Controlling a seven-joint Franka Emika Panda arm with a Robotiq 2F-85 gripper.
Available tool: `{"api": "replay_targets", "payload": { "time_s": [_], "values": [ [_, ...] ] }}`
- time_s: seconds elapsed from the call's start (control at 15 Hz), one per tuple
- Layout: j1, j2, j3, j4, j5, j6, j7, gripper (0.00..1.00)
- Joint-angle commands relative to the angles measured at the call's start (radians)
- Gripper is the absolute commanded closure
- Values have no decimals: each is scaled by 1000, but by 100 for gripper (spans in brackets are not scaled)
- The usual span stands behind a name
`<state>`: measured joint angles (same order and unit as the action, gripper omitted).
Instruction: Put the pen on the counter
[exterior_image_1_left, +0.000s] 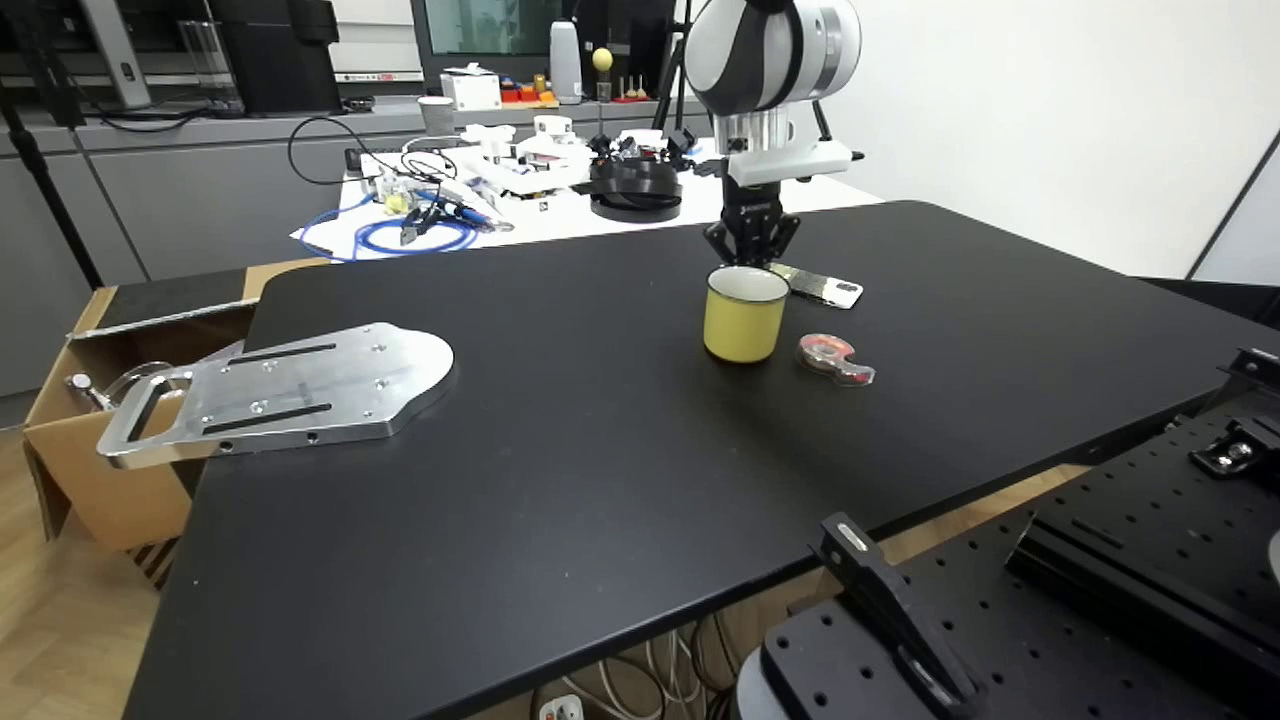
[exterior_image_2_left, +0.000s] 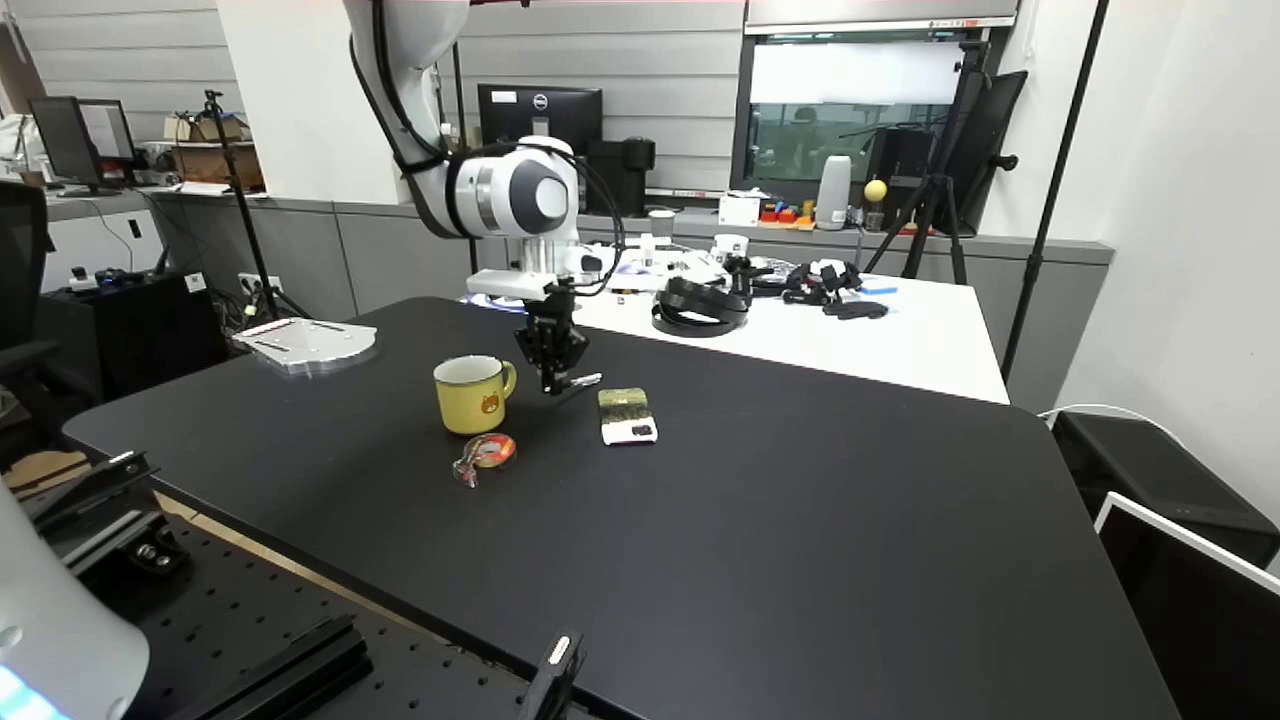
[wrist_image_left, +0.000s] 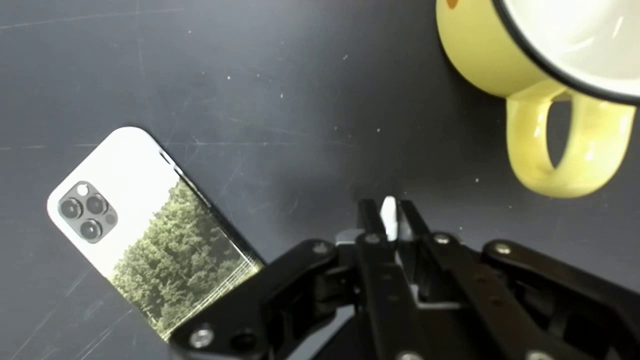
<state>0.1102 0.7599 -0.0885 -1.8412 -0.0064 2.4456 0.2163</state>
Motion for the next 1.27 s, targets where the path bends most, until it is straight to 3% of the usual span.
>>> {"api": "replay_targets", "payload": {
  "time_s": [0.0,0.6,1.2],
  "values": [
    [29,-11,-29,-20,-27,6,73,62],
    [24,-116,-17,-46,-22,-43,75,2],
    [7,-84,0,-13,-23,-39,41,0]
  ]
}}
